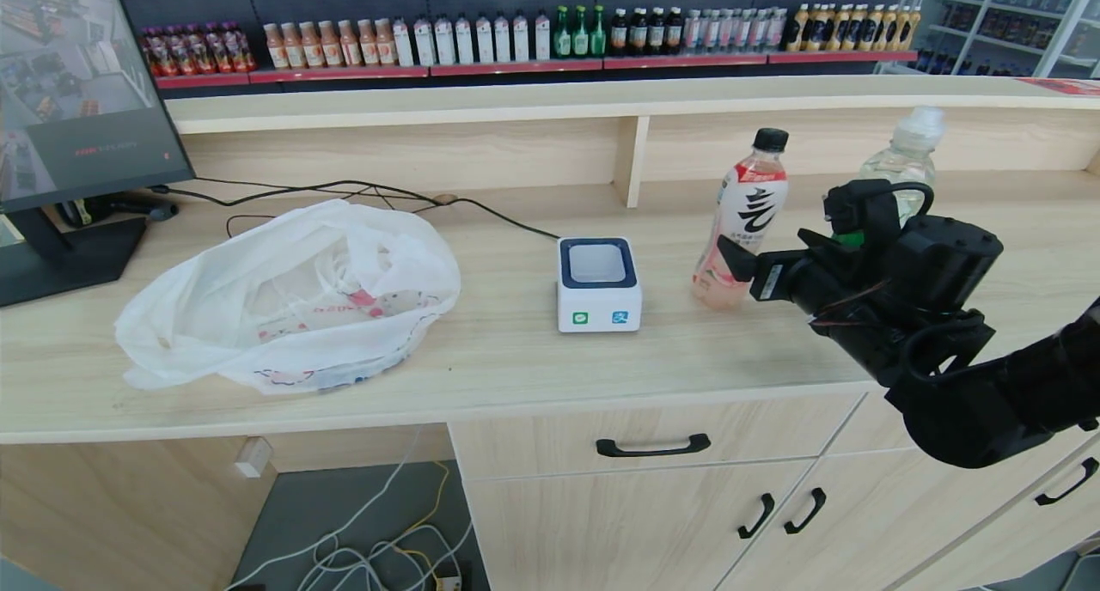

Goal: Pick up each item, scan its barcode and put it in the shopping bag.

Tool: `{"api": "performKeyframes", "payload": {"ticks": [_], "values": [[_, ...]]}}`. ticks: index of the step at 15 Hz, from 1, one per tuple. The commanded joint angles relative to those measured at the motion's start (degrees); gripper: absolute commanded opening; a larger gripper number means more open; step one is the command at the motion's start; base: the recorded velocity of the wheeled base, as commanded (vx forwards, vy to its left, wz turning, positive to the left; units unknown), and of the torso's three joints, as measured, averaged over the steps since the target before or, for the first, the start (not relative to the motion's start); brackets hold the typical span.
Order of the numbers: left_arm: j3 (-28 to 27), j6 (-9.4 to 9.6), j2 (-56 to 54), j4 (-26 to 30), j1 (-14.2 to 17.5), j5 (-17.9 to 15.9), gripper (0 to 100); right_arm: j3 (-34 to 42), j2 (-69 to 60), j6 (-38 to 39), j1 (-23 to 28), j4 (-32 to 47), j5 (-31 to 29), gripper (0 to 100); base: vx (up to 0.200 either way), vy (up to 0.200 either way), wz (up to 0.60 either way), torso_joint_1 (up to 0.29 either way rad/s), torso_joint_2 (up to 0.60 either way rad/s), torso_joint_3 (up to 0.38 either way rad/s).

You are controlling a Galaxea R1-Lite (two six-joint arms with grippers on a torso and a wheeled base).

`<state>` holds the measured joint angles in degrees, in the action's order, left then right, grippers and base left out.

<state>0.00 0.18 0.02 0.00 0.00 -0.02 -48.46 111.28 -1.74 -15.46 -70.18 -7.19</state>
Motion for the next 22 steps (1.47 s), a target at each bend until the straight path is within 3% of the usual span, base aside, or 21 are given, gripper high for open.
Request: {"api": "performKeyframes", "payload": {"ticks": [1,22], "values": [[0.0,-0.01,0.0,0.0,0.0,-0.1,100,1.3,-1.1,0.0,-0.1,0.0,0.0,100,0.000,0.000,0.00,0.000,0.00,0.000],[0.0,0.08,0.0,0.0,0.0,0.0,100,-8.8,7.5,-1.9,-1.6,0.2,0.2,100,0.000,0.000,0.00,0.000,0.00,0.000]]}}
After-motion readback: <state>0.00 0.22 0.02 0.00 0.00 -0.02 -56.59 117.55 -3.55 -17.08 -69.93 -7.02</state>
